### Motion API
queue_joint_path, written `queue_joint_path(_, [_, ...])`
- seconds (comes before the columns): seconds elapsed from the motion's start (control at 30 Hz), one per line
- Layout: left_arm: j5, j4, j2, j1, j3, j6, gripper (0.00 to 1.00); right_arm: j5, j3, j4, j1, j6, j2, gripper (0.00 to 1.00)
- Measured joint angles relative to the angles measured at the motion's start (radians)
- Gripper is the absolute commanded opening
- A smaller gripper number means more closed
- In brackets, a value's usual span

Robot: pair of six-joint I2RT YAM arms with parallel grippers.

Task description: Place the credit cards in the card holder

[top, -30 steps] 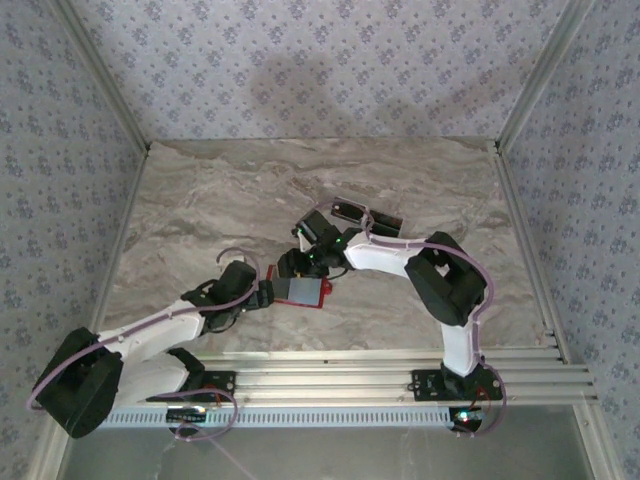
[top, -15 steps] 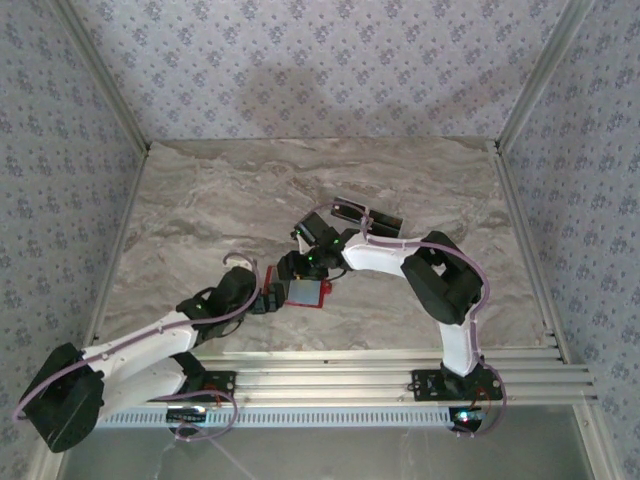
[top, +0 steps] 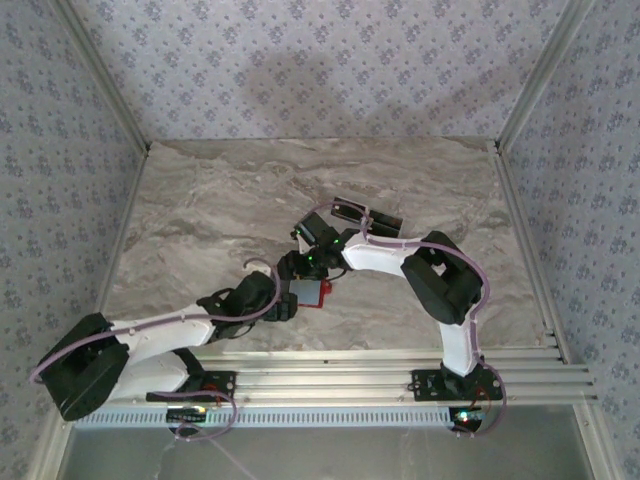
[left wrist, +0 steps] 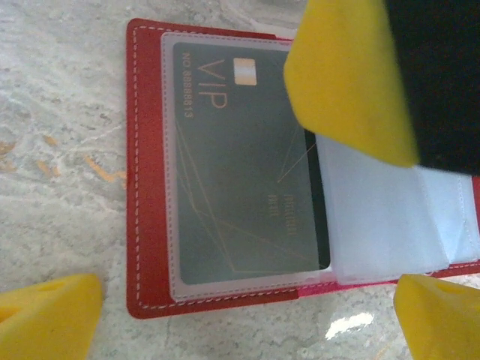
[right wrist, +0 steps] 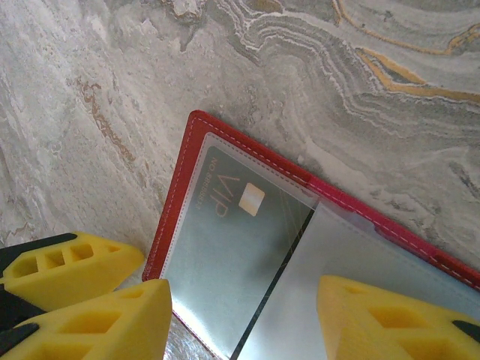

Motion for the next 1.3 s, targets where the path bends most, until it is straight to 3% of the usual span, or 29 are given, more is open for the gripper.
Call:
queue_joint_path(0.8, [-0.071, 0.028, 0.085, -0.013, 0.034, -0.005, 1.00, -0.010, 0.000, 0.002, -0.001, 0.001, -0.003, 0.56])
queue_joint_path(1.3, [-0.093, 0.021, 0.084, -0.013, 0.033, -0.016, 1.00, 0.112, -0.152, 0.015, 0.002, 0.053, -0.171, 0.57])
